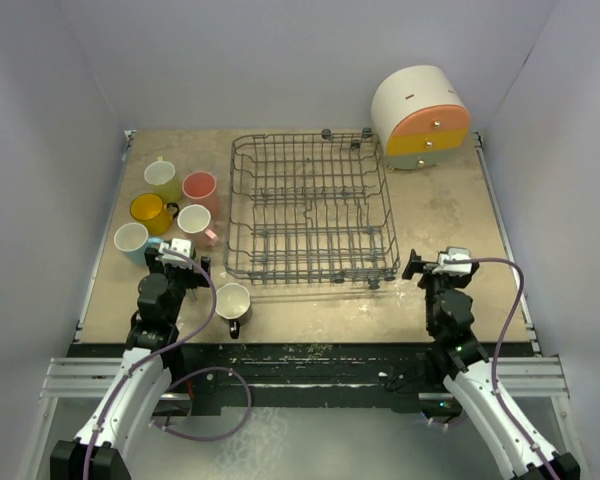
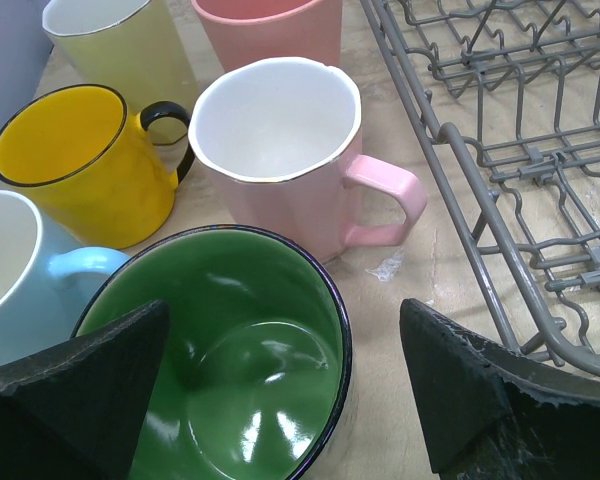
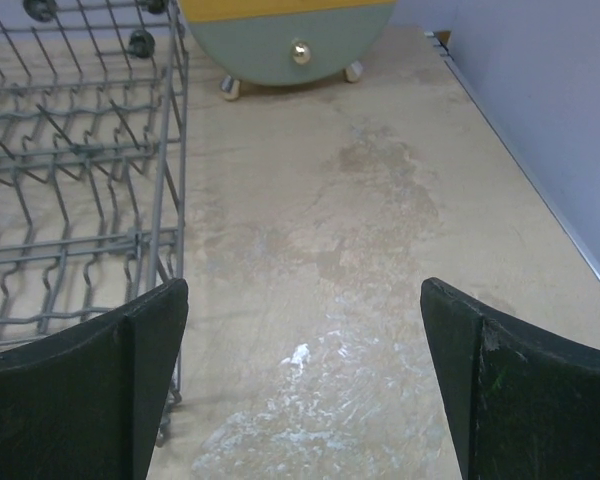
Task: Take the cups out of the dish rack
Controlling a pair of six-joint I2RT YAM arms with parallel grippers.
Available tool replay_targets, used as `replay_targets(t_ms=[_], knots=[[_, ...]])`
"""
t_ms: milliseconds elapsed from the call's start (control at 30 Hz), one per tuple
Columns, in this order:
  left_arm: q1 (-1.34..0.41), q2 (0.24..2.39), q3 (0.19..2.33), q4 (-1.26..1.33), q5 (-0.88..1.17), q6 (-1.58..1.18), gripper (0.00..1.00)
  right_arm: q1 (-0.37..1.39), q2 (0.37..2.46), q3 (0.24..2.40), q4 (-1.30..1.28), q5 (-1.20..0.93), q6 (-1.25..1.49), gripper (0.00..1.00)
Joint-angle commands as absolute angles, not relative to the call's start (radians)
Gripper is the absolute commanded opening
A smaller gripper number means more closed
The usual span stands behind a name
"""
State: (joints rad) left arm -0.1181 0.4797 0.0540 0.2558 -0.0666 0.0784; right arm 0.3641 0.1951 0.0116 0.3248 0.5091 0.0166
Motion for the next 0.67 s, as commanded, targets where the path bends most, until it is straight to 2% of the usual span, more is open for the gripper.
replay_targets(t_ms=[0,633], knots=[[-0.112,0.481,0.058,0.254,-0.084,0.046,0.99,0.363,0.279,0.017,0.417,0.594,0.043,1.00],[-0.112,0.489,0.059,0.259,-0.084,0.045,0.99,0.363,0.256,0.015,0.405,0.595,0.044,1.00]])
